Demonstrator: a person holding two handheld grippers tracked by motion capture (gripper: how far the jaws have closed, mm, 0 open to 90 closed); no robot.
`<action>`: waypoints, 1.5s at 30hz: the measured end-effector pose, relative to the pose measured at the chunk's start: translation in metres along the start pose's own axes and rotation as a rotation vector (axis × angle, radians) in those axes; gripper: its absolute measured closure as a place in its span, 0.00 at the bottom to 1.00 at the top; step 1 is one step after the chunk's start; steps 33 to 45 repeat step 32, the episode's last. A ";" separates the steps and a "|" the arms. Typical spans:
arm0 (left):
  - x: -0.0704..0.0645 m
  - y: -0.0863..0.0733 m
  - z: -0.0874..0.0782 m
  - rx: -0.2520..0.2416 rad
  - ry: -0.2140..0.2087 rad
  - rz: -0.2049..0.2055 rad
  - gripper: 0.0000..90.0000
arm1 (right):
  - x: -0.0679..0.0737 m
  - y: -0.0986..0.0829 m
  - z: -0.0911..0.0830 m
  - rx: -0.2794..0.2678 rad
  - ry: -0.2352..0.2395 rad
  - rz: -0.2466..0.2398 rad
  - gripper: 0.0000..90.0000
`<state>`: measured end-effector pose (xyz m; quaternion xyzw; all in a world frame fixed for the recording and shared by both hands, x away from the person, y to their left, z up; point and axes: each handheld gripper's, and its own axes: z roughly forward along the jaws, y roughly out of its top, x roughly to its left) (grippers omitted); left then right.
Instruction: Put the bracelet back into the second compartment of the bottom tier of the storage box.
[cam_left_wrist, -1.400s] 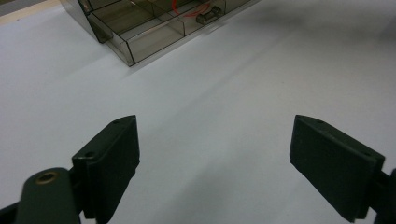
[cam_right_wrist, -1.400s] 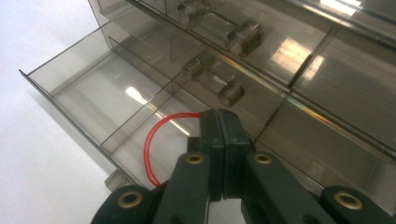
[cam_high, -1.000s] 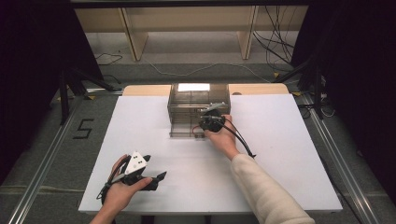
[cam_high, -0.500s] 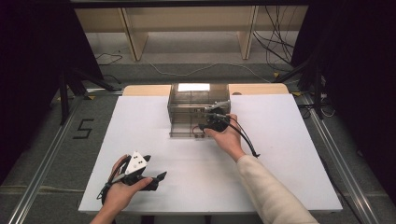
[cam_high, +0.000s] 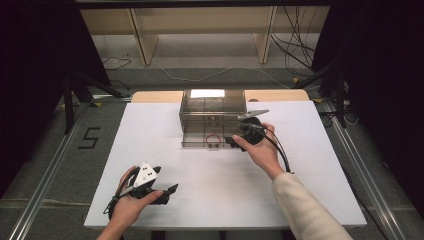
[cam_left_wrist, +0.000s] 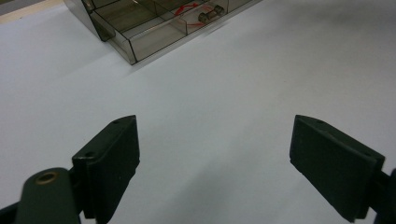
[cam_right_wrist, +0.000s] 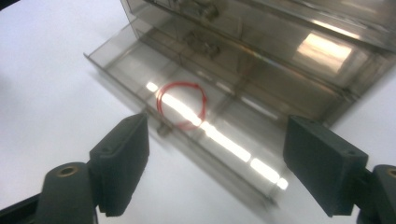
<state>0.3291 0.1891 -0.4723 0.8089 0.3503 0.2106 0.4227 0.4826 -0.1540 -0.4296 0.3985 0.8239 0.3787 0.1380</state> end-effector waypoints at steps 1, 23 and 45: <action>0.000 0.000 0.000 0.001 0.000 -0.003 0.18 | -0.003 -0.003 -0.004 0.000 0.003 0.000 0.24; -0.001 -0.002 0.000 0.002 -0.007 -0.017 0.18 | -0.035 -0.118 -0.107 -0.047 -0.040 0.066 0.23; -0.008 0.001 0.004 -0.009 -0.099 -0.047 0.18 | -0.034 -0.149 -0.129 -0.073 -0.065 0.102 0.21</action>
